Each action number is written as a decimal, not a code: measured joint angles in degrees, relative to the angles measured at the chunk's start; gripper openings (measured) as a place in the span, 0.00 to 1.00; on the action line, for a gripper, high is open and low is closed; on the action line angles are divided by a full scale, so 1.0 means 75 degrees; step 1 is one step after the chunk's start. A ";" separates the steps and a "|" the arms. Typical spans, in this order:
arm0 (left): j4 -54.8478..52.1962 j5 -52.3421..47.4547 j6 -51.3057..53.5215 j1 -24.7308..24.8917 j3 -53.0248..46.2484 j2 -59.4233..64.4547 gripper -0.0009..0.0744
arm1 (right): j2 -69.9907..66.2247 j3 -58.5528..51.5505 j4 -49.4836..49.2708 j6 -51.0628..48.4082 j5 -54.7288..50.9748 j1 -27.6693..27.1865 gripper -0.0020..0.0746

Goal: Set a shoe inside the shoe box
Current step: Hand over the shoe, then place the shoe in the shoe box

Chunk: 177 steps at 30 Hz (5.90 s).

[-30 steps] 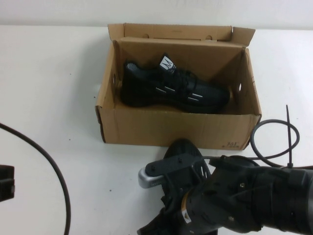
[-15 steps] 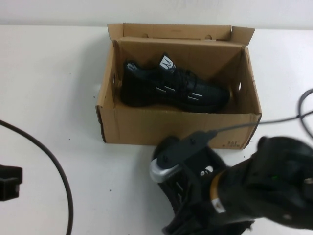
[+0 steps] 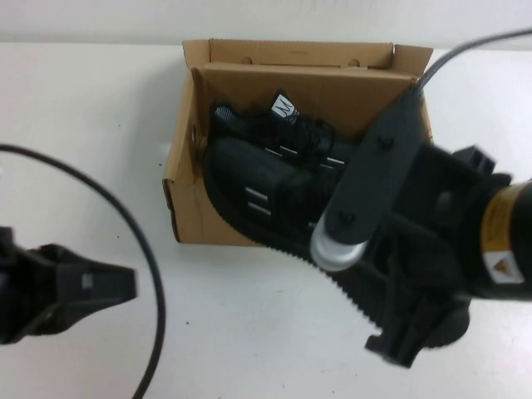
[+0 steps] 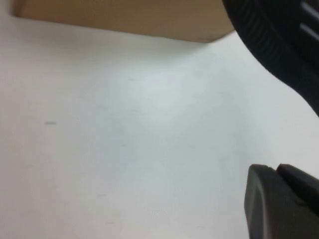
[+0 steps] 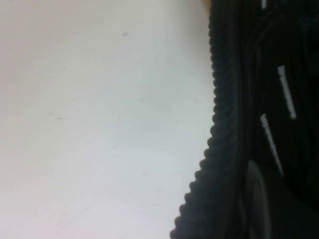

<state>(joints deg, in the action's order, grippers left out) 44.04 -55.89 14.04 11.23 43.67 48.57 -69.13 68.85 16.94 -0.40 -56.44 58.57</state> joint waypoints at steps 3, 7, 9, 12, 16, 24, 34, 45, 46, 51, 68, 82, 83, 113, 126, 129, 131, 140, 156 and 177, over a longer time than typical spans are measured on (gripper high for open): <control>0.1251 -0.0181 0.0735 0.0000 0.0000 0.0455 0.01 | 0.0177 0.0033 0.0388 -0.0141 -0.0032 0.0000 0.01; 0.2658 -0.0290 0.1573 0.0000 0.0000 0.1006 0.01 | 0.0291 0.0033 0.0496 -0.0349 -0.0217 0.0000 0.01; 0.3059 -0.0236 0.1770 0.0000 0.0000 0.1287 0.01 | 0.0328 0.0033 0.0496 -0.0385 -0.0386 0.0000 0.01; 0.3525 -0.0217 0.1981 0.0000 0.0000 0.1705 0.01 | 0.0402 0.0033 0.0547 -0.0418 -0.0674 0.0000 0.01; 0.4343 -0.0369 0.2279 0.0000 0.0000 0.2232 0.01 | 0.0567 0.0033 0.0596 -0.0448 -0.0941 0.0000 0.01; 0.5100 0.0107 0.2527 0.0000 0.0000 0.2908 0.08 | 0.1058 0.0033 0.0655 -0.0546 -0.0994 0.0000 0.01; 0.6514 0.0064 0.2873 0.0000 0.0000 0.3442 0.75 | 0.1086 0.0033 0.0537 -0.0645 -0.0550 0.0000 0.01; 0.6941 -0.0018 0.3039 0.0000 0.0144 0.3882 0.81 | 0.1022 0.0033 -0.0476 -0.1525 0.0300 0.0000 0.01; 0.6941 -0.0018 0.3054 0.0000 0.0183 0.3892 0.81 | 0.1009 0.0033 -0.0514 -0.1542 0.0330 0.0000 0.01; 0.6947 -0.0036 0.3068 0.0000 0.0231 0.3911 0.81 | 0.0744 0.0033 -0.0681 -0.1587 0.0463 0.0000 0.01; 0.6812 0.0158 0.3609 -0.0060 0.0233 0.3946 0.23 | 0.0450 0.0033 -0.0758 -0.1587 0.0689 0.0006 0.02; 0.6729 -0.0122 0.4034 -0.0047 0.0246 0.3946 0.22 | 0.0488 0.0615 -0.0904 -0.0508 0.0580 0.0006 0.76; 0.6715 -0.0122 0.4049 -0.0047 0.0246 0.3946 0.22 | 0.0548 0.0723 -0.0926 -0.0313 0.0551 0.0006 0.78; 0.6678 0.0390 0.5511 -0.0004 0.0248 0.3946 0.22 | 0.1280 -0.0204 -0.0714 1.0160 0.1743 0.0006 0.80; 0.6678 0.0337 0.5589 -0.0004 0.0261 0.3946 0.22 | 0.0404 -0.0270 -0.0836 1.0611 0.2409 0.0006 0.80; 0.6678 0.0321 0.5601 -0.0004 0.0261 0.3946 0.22 | 0.0071 -0.0270 -0.0732 1.0611 0.2741 0.0006 0.80; 0.6678 0.0321 0.5605 -0.0004 0.0261 0.3946 0.22 | -0.0123 -0.0270 -0.0700 1.0611 0.3052 0.0006 0.80; 0.6660 0.0481 0.5654 -0.0033 0.0261 0.3946 0.22 | -0.0730 -0.0270 -0.0437 1.0611 0.3842 0.0006 0.71; 0.6889 0.0072 0.5736 -0.0135 0.0304 0.3951 0.71 | -0.0760 -0.0343 -0.0422 1.0611 0.4323 -0.0123 0.04; 0.6965 0.0207 0.6144 -0.1129 0.0304 0.3936 0.90 | 0.0283 -0.0343 0.0320 1.0438 0.3672 -0.0109 0.03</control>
<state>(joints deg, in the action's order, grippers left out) 96.28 -54.34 60.12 2.76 45.95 78.09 -67.01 66.28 19.34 77.89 -28.90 57.75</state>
